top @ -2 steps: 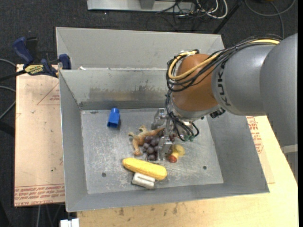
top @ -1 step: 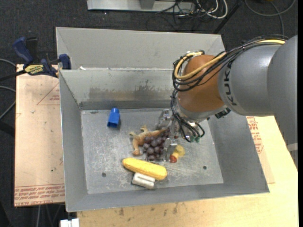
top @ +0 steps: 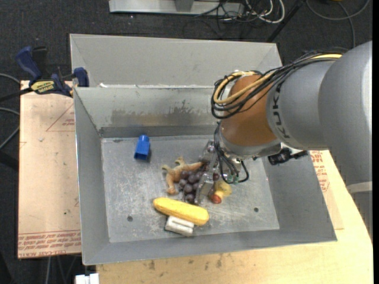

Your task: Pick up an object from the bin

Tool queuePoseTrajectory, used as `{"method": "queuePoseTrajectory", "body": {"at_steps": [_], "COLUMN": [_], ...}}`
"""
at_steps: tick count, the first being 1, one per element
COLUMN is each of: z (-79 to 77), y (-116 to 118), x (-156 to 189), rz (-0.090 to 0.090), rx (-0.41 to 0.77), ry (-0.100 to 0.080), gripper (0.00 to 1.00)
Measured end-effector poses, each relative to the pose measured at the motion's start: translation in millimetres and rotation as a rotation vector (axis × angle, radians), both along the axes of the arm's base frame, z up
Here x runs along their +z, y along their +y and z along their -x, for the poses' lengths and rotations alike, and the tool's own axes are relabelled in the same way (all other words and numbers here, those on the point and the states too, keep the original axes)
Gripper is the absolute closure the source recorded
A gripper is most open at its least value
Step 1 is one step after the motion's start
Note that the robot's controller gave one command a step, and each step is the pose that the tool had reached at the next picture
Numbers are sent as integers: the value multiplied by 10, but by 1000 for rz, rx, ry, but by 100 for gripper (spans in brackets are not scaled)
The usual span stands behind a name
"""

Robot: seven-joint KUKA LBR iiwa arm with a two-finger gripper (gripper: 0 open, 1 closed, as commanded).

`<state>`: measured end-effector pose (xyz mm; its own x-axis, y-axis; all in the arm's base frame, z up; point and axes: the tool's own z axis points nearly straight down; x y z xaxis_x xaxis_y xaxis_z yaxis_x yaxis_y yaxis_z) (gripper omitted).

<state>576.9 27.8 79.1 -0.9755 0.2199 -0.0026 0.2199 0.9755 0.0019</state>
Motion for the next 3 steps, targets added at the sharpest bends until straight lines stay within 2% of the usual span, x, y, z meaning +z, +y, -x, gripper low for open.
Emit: {"method": "queuePoseTrajectory", "body": {"at_steps": [1, 2, 3], "z": [-8, -147, -26], "y": [169, 38, 55], "x": [-32, 74, -7], "rz": [3, -1, 0], "rx": [36, 77, -201], "ry": [-5, 2, -1], "gripper": [0, 0, 100]}}
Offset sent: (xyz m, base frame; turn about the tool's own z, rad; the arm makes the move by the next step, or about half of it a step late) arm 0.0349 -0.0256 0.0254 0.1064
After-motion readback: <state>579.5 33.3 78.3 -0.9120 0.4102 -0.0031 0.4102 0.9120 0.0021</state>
